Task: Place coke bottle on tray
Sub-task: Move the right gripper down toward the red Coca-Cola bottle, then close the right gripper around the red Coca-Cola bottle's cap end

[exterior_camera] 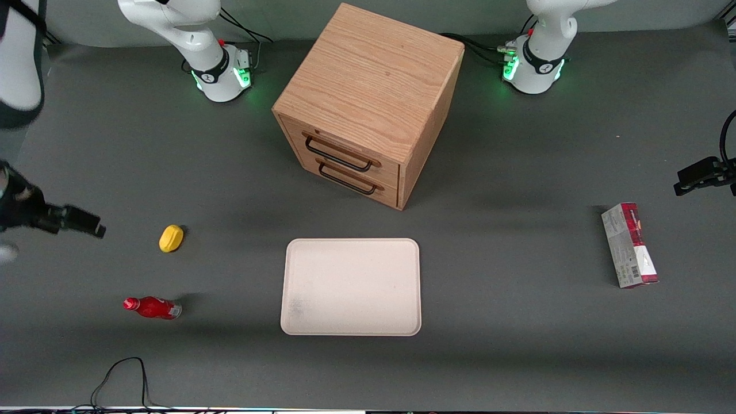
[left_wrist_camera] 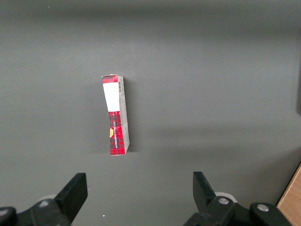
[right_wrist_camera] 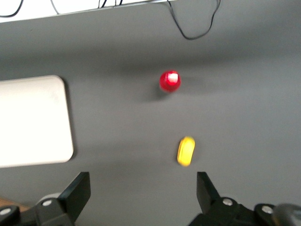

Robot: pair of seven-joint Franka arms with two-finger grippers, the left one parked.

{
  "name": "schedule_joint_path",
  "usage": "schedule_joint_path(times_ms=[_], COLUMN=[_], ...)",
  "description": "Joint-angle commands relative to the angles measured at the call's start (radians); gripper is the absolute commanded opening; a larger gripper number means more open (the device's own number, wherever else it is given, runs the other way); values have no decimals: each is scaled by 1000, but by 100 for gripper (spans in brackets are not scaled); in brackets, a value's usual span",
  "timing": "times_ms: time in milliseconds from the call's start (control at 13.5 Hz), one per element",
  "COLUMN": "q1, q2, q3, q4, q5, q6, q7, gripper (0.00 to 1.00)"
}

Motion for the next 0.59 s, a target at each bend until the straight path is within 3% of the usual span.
schedule_joint_path(times_ms=[0,519], q1=[-33,-56], q2=[193,319], q3=[6,22], q4=[169,49], q5=[-2,1], q6=[55,279], q7=[-76,-167], gripper=[100,100])
